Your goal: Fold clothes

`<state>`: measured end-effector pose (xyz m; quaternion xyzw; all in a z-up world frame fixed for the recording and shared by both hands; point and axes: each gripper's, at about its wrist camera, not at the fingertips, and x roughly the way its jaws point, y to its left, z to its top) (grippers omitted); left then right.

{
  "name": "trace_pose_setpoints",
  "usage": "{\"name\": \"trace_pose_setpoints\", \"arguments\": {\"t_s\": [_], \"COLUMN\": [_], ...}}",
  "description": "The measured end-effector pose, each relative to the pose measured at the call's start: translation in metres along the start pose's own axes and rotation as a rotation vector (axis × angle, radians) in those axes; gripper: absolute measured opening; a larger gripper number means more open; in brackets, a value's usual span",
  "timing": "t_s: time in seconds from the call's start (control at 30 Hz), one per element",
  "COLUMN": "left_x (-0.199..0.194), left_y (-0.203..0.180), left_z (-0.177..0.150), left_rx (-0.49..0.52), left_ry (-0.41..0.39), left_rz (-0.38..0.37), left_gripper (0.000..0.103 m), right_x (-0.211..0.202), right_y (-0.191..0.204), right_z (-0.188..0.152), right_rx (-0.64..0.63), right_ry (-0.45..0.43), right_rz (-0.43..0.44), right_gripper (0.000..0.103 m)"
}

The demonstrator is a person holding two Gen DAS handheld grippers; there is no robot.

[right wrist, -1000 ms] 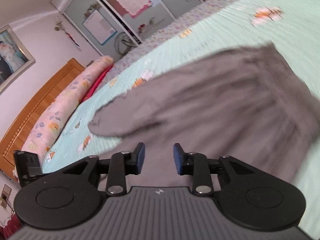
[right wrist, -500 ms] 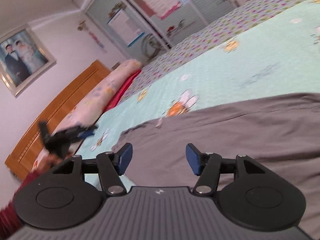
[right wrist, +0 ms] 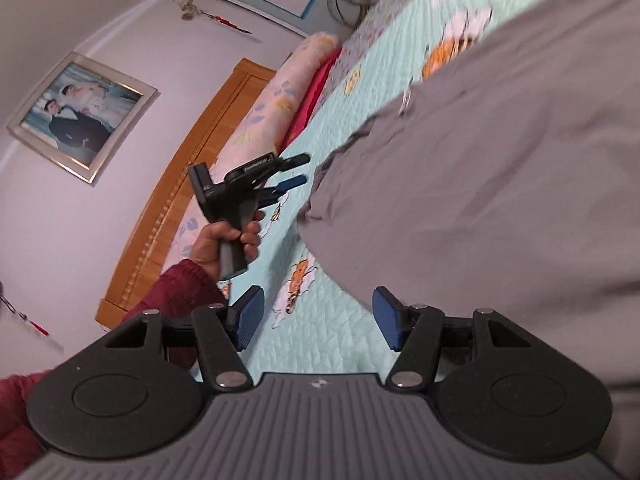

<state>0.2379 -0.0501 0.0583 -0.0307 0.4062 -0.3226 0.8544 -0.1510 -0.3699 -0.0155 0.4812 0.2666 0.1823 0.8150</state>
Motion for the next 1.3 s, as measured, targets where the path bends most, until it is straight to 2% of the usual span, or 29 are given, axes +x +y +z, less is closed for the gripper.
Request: {"name": "trace_pose_setpoints", "arguments": {"t_s": [0.07,0.13,0.3,0.37,0.43,0.5,0.53,0.6,0.73,0.77,0.83,0.93,1.07,1.23,1.3], "left_x": [0.009,0.016,0.022,0.023,0.025,0.029,0.029,0.03,0.031,0.031,0.032,0.034,0.036,0.037,0.037], "left_y": [0.004,0.01,0.022,0.021,0.017,0.013,0.009,-0.001,-0.017,-0.019,-0.023,-0.032,-0.047,-0.055,-0.051], "left_z": [0.001,-0.001,-0.007,-0.008,-0.01,-0.011,-0.012,-0.012,-0.003,0.002,0.011,0.025,0.043,0.043,0.037], "left_rx": [0.015,0.02,0.013,0.017,0.037,0.065,0.086,0.132,0.219,0.236,0.238,0.256,0.287,0.308,0.295], "left_ry": [0.015,0.024,0.006,0.001,0.007,0.029,0.027,0.016,-0.024,-0.034,-0.058,-0.09,-0.121,-0.106,-0.099], "left_rz": [-0.023,-0.052,-0.136,-0.167,-0.185,-0.191,-0.181,-0.15,-0.018,0.027,0.064,0.089,0.127,0.147,0.149], "left_gripper": [0.064,0.064,0.062,0.048,0.042,0.029,0.022,0.021,0.021,0.021,0.021,0.02,0.021,0.021,0.021], "right_x": [0.011,0.023,0.056,0.069,0.078,0.08,0.08,0.08,0.08,0.079,0.075,0.076,0.076,0.074,0.07], "right_y": [0.0,0.0,0.007,0.008,0.009,0.01,0.011,0.011,0.01,0.011,0.013,0.021,0.03,0.019,0.021], "right_z": [0.002,0.002,0.003,0.0,-0.003,-0.006,-0.007,-0.008,-0.012,-0.014,-0.018,-0.024,-0.032,-0.03,-0.026], "right_rx": [0.028,0.066,0.098,0.104,0.096,0.072,0.059,0.042,0.02,0.002,-0.044,-0.104,-0.185,-0.101,-0.08], "right_ry": [0.006,0.013,0.064,0.091,0.121,0.135,0.139,0.142,0.137,0.137,0.139,0.15,0.163,0.153,0.136], "right_rz": [0.046,0.105,0.21,0.237,0.249,0.255,0.258,0.274,0.288,0.283,0.268,0.256,0.239,0.292,0.273], "right_gripper": [0.062,0.071,0.072,0.072,0.072,0.071,0.071,0.072,0.072,0.072,0.072,0.077,0.078,0.078,0.078]}}
